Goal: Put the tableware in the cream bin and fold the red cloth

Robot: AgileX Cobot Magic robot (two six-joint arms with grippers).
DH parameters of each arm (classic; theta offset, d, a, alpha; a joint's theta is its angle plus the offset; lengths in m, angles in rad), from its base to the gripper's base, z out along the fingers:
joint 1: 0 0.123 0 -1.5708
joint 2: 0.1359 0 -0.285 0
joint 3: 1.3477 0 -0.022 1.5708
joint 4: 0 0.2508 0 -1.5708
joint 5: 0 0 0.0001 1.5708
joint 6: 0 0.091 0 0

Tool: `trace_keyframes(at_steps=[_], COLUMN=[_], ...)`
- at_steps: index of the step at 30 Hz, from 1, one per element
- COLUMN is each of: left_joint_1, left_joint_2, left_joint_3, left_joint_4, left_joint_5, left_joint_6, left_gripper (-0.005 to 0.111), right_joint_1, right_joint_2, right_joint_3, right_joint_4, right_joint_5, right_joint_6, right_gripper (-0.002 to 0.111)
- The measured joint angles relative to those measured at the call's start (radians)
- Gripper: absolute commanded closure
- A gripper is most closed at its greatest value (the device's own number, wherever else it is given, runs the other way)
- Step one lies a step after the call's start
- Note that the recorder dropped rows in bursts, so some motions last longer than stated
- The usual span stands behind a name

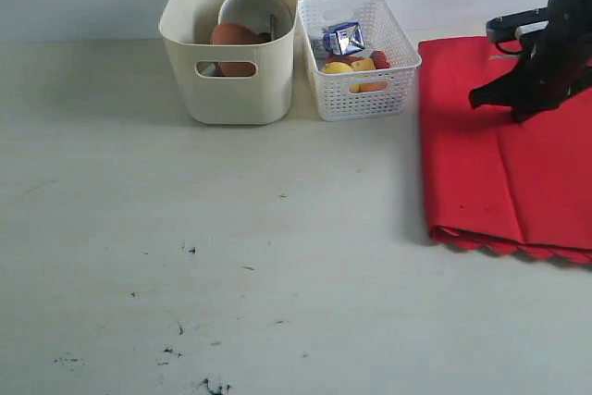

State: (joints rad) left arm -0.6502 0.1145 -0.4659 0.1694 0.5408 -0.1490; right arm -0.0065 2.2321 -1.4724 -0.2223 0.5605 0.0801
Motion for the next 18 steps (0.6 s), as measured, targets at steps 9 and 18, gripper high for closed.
trace_keyframes(at_steps=[9, 18], left_joint_1=[0.000, 0.000], left_joint_2=[-0.015, -0.015], left_joint_3=[0.000, 0.000], left_joint_4=[0.000, 0.000], left_joint_5=[0.000, 0.000], left_joint_6=[0.000, 0.000], left_gripper=[0.107, 0.107], right_joint_1=[-0.001, -0.018], right_joint_2=[0.055, -0.035], right_joint_3=[-0.138, -0.149], right_joint_4=[0.267, 0.247], right_joint_5=[0.082, 0.171], right_joint_6=[-0.195, -0.112], right_gripper=[0.108, 0.108])
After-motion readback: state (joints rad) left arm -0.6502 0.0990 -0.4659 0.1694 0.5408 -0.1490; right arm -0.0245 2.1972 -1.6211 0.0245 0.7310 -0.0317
